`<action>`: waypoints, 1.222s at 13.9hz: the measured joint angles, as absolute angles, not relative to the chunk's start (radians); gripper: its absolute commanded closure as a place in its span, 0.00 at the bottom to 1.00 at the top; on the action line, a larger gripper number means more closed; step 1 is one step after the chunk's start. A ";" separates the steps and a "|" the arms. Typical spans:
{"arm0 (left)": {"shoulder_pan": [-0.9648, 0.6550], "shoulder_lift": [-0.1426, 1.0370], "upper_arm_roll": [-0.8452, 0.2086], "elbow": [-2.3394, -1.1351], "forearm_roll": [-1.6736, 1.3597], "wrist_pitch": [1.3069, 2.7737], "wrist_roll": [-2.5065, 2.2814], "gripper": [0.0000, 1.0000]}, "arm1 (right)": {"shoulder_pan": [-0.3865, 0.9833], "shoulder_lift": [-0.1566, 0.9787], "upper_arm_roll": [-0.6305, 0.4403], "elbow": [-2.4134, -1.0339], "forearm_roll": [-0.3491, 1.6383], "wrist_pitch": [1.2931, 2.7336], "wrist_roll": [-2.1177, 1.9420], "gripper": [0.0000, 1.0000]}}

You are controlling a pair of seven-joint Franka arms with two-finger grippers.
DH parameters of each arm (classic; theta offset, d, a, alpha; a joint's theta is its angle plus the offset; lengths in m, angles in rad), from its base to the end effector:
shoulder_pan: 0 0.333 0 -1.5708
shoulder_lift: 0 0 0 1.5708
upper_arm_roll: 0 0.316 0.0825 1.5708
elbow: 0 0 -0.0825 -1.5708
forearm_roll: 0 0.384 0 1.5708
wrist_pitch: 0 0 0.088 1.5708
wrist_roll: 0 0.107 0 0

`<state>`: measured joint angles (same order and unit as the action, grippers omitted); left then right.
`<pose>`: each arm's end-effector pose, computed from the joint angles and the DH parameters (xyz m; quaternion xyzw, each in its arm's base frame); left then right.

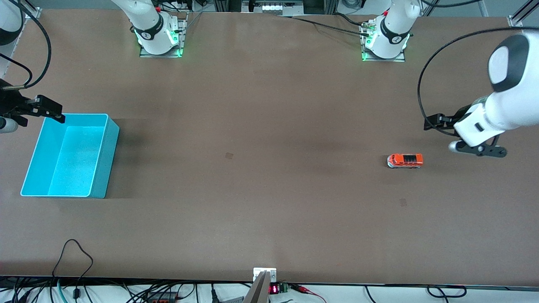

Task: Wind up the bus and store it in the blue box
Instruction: 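Reach the left gripper over the orange toy bus, then lower the left gripper and close it on the orange bus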

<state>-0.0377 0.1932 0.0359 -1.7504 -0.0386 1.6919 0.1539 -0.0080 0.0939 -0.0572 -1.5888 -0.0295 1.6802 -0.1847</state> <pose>0.5879 -0.0059 0.4388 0.9893 -0.0723 -0.1239 0.0247 0.5889 -0.0399 0.5719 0.9980 0.0615 -0.0033 0.0171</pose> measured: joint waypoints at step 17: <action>-0.007 0.296 0.025 -1.996 0.073 2.211 1.063 0.00 | -0.004 0.094 -0.051 -1.589 -0.029 1.680 -0.185 0.00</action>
<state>-0.0070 0.2955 0.0254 -1.9958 0.0729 2.2105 1.0631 -0.0042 0.0939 -0.0513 -1.5888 -0.0295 1.6802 -0.1847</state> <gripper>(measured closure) 0.000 0.000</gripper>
